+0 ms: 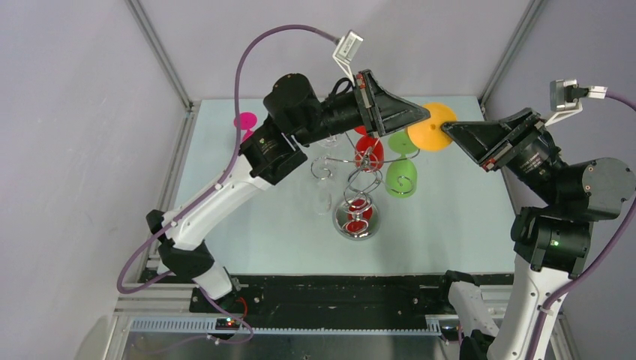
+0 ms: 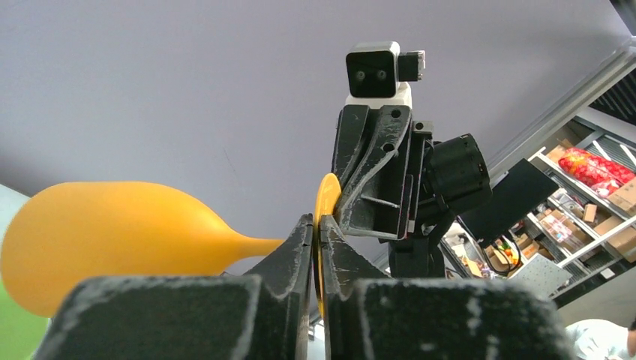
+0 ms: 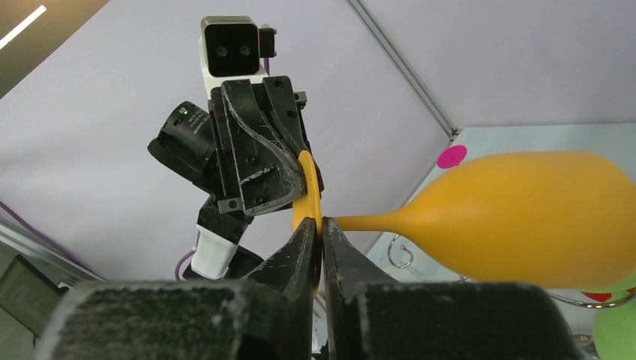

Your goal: Place the wine glass upside down on the wine glass rack

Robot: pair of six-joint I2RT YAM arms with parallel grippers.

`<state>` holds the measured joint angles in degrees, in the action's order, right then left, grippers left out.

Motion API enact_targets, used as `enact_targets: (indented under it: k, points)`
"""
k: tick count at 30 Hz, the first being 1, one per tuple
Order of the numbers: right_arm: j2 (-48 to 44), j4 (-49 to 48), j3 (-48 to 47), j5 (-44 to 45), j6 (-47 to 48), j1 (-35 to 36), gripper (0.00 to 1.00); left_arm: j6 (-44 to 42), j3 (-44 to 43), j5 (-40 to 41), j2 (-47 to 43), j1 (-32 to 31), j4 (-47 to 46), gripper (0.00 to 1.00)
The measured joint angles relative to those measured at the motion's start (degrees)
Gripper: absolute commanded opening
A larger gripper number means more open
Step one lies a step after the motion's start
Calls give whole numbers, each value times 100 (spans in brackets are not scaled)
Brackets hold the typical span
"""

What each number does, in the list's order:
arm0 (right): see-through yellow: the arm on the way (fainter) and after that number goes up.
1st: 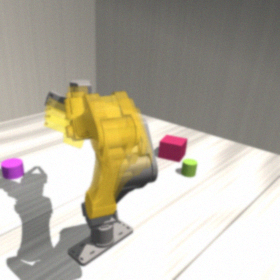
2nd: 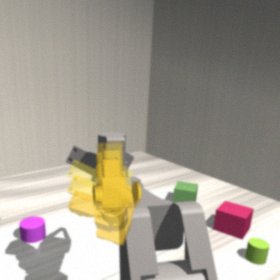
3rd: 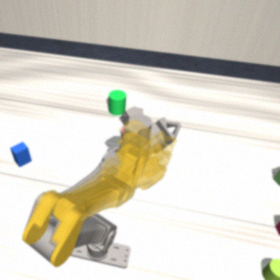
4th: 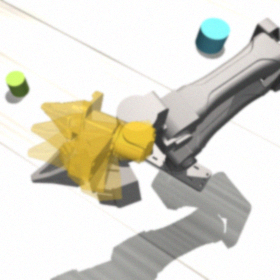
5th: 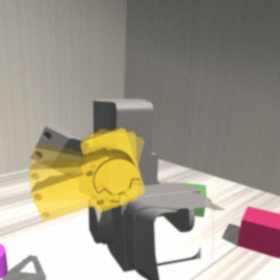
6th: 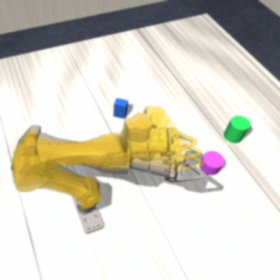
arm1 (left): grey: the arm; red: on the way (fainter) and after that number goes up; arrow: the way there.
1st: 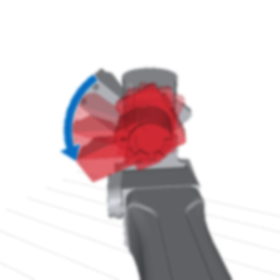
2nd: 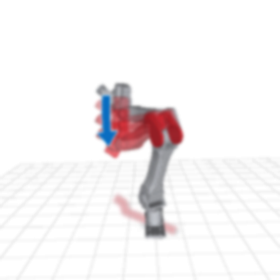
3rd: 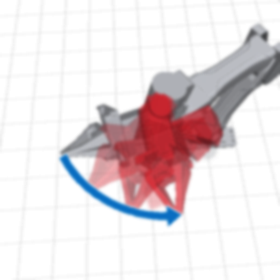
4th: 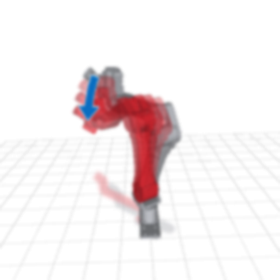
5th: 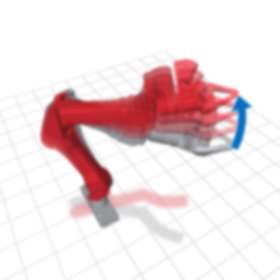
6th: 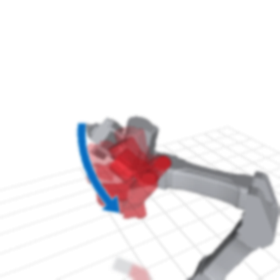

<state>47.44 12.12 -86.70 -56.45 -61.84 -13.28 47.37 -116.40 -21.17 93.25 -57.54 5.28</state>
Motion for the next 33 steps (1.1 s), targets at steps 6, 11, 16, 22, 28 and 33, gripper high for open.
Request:
enact_targets:
  k: [6, 11, 16, 22, 28, 33]
  points:
    - [-39, 22, 13, 48, 42, 0, 0, -79, 0, 2, 11, -2, 0, 46]
    - [-103, 201, -39, 249, 192, 0, 0, -162, 0, 4, 11, -9, 0, 67]
    - [-129, 931, -378, 800, 647, -11, 0, -245, 13, 9, -2, 26, -2, 77]
    - [-243, 1912, -726, 1665, 1261, -11, 0, -284, 426, -15, -302, 264, -39, 80]
    - [-321, 2874, -780, 2317, 1707, -13, 0, -380, 1368, -90, -1034, 831, -118, 81]
    - [-365, 3670, -767, 2667, 2065, -15, 0, -601, 2487, -66, -2081, 1497, -83, 82]
